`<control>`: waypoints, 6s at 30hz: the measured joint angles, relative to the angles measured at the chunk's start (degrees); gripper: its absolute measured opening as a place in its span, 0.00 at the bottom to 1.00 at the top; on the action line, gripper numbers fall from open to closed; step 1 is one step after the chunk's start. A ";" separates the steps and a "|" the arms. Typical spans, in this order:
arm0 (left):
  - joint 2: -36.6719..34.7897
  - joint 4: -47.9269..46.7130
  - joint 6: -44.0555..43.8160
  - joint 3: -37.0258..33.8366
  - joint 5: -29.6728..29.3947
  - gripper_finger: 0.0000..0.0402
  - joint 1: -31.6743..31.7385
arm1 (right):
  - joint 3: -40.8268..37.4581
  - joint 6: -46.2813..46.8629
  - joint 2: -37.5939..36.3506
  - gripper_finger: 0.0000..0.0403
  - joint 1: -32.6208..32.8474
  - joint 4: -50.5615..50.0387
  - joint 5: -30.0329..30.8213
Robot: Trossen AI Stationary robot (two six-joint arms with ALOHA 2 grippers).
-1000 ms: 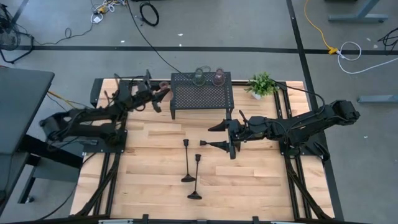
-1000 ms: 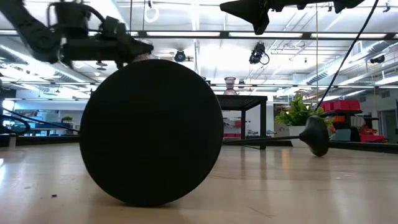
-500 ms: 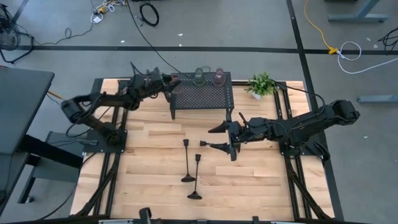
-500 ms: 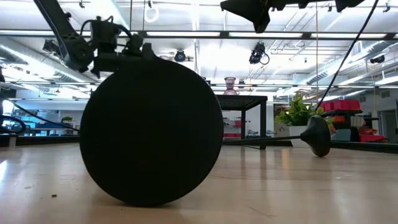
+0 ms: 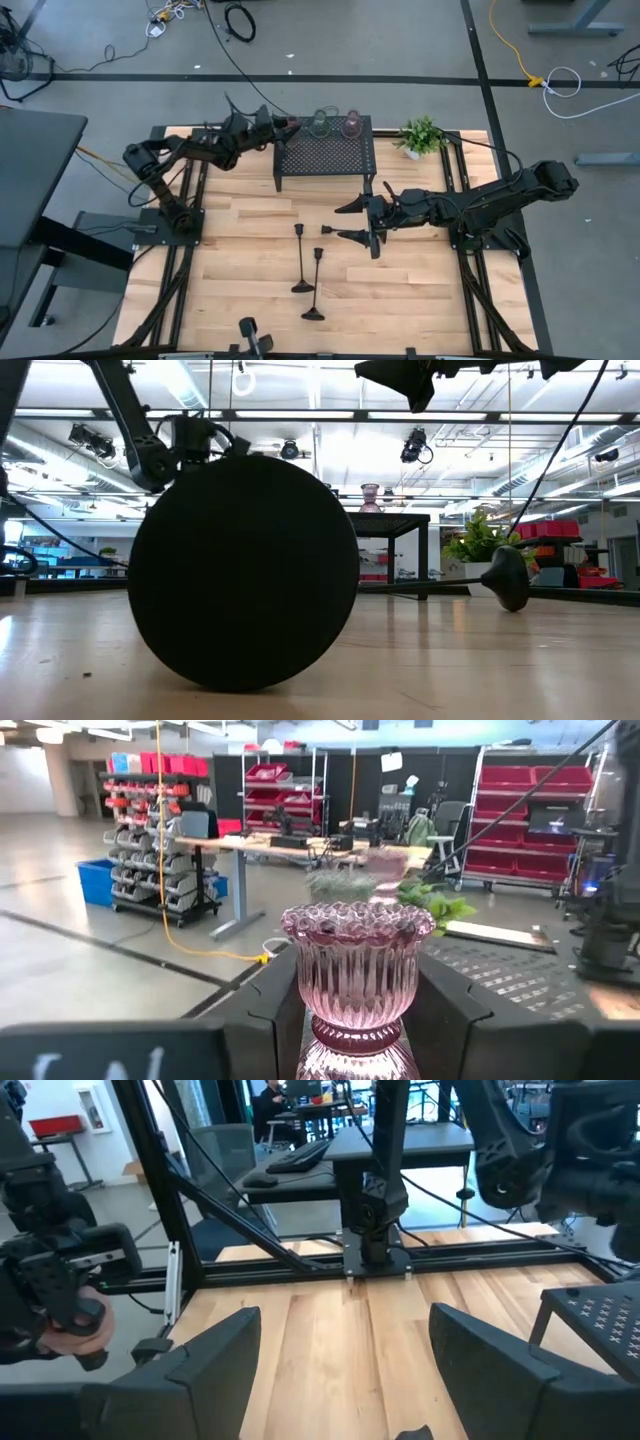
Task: Pick & Place candle stick holders
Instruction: Put the pink glass candle holder on the shelf, then put the top right black candle holder on the shelf
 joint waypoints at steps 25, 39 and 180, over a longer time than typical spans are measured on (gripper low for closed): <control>2.50 -0.49 -3.18 2.18 -1.85 0.36 2.84 | -0.02 -1.71 0.00 0.71 -0.02 -0.82 0.05; 2.48 -3.01 -0.25 2.19 -9.23 0.41 0.32 | -0.04 -1.78 0.00 0.71 -0.02 -1.16 0.05; -43.74 -73.94 2.54 2.14 -7.58 0.87 -52.78 | 10.93 6.45 30.73 0.15 -4.02 -39.08 8.40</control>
